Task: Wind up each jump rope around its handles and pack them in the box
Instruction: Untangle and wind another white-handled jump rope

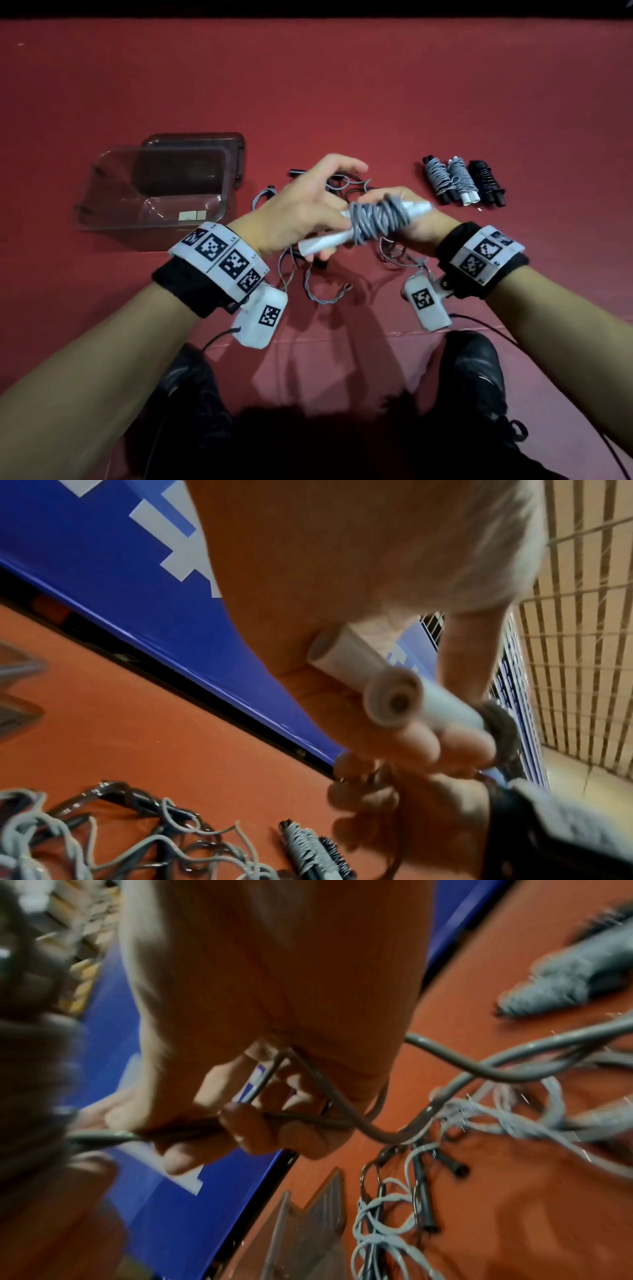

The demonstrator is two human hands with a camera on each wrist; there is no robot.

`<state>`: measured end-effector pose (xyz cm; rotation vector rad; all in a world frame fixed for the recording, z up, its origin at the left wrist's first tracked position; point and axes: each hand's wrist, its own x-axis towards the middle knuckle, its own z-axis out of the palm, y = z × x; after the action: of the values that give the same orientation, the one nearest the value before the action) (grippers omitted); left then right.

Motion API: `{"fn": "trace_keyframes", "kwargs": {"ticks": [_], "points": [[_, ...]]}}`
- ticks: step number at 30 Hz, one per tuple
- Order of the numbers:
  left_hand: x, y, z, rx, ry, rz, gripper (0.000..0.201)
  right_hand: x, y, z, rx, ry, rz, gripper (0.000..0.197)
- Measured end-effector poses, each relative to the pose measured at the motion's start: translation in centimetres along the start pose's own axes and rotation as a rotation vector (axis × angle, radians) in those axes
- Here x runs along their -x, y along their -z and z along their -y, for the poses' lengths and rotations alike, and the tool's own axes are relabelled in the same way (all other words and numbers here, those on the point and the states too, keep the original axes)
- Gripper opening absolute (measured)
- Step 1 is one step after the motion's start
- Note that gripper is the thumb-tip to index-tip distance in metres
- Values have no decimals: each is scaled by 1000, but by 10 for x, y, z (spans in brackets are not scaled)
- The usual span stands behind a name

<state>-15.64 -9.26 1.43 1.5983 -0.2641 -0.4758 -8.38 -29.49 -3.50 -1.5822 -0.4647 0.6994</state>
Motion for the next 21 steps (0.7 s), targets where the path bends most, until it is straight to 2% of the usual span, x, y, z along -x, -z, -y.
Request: {"fn": "trace_keyframes", "kwargs": {"ticks": [3,6,8,11,14,18,21], "points": [[-8,3,4,103,-9,-224,56,-1,-17,-5,-145,-86,-74,22],[-12,12,23,44,80,-463,48,-3,-29,-4,-152,-97,-55,28],[-16,11,34,-46,114,-480,41,1,-33,0,-51,-105,-95,38],[-18,0,39,-81,159,-493,38,4,-39,-3,154,-59,-292,50],[-18,-6,41,24,210,-517,35,3,-43,-11,104,-60,-354,49],[-15,-7,41,-18,239,-515,33,2,-50,-18,50,-61,-437,49],[-14,-7,45,-66,212,-526,31,1,-55,-20,-19,-133,-449,52]]}}
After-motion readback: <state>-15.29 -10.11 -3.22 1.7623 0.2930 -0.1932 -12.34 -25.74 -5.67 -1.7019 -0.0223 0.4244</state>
